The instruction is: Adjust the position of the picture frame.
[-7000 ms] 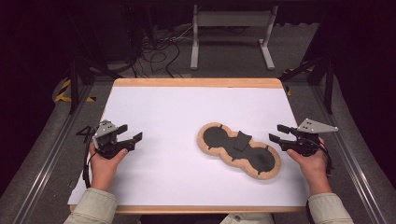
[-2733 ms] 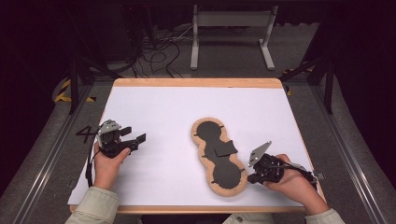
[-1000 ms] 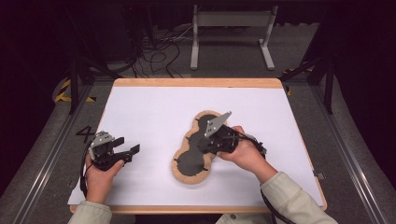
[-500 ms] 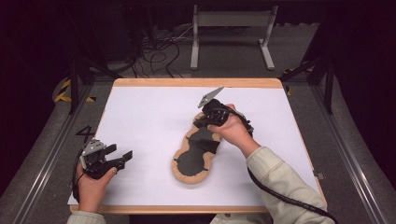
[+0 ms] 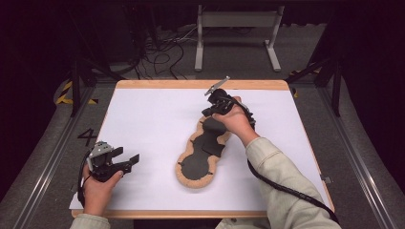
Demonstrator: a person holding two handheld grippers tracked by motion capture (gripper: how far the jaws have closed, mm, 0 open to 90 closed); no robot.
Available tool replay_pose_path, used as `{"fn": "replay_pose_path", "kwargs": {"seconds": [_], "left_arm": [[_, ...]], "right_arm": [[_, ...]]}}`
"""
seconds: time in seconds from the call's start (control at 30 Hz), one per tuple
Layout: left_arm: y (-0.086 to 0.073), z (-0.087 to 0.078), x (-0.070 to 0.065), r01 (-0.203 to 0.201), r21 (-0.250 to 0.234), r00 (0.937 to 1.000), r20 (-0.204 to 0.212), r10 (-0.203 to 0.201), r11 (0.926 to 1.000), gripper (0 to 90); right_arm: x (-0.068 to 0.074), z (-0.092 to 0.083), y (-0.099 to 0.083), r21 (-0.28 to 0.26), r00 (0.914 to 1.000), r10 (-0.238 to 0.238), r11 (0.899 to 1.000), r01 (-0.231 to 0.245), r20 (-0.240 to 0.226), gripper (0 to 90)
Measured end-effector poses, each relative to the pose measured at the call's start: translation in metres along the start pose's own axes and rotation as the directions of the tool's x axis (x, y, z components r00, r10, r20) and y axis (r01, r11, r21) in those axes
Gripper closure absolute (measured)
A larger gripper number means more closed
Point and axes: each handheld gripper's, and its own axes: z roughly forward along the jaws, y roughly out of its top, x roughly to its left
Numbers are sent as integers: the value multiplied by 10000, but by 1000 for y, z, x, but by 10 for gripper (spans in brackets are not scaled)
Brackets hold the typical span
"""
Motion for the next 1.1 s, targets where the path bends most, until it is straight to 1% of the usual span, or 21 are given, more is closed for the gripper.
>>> {"fn": "replay_pose_path", "kwargs": {"seconds": [0.03,0.17,0.27,0.33,0.37,0.4,0.43,0.47,0.53,0.57,0.67,0.73,0.83,1.0,1.03,1.1], "left_arm": [[0,1,0,-36,-37,10000,-46,36,10000,248],[0,1,0,-18,-15,10000,-2,18,10000,247],[1,3,1,-1,-28,10000,46,1,10000,247],[1,3,1,-45,-29,10000,67,46,10000,247],[2,4,0,-44,28,9999,133,43,10000,248],[2,4,0,-44,28,9999,133,43,10000,247],[2,5,0,-85,28,9999,135,85,10000,247],[3,6,-1,-104,16,9999,110,104,9999,247],[3,6,-2,-139,13,9998,125,139,9999,247],[3,7,-1,-170,34,9998,116,170,9998,247],[3,7,-2,-153,60,9998,116,152,9999,247],[3,7,-3,-125,93,9998,137,124,9999,247],[3,7,-3,-153,141,9998,148,151,9998,247],[3,8,-3,-253,149,9995,175,250,9996,247],[3,8,-3,-251,146,9995,187,248,9996,246],[3,10,-4,-191,152,9995,250,187,9997,247]], "right_arm": [[-3,1,1,33,9999,86,10000,-86,80,900],[-13,8,4,164,9985,361,9992,-368,405,900],[-19,16,4,61,9970,646,9979,-649,431,900],[-20,20,4,90,9963,711,9974,-716,492,900],[-22,26,3,147,9948,809,9965,-819,612,900],[-23,31,2,191,9942,825,9963,-840,693,900],[-23,31,2,191,9942,825,9963,-840,693,900],[-23,36,1,337,9935,807,9959,-836,797,900],[-24,38,1,387,9935,755,9961,-791,857,900],[-26,43,0,498,9912,771,9953,-828,1074,900],[-28,46,-1,571,9904,894,9938,-958,1051,900],[-30,50,-3,845,9901,876,9917,-971,1097,900],[-31,51,-3,1027,9905,922,9894,-1027,1021,900],[-29,48,-4,1351,9899,828,9860,-982,1147,900],[-28,45,-6,1467,9895,820,9842,-992,1191,900],[-28,43,-8,1520,9893,773,9837,-959,1237,900]]}}
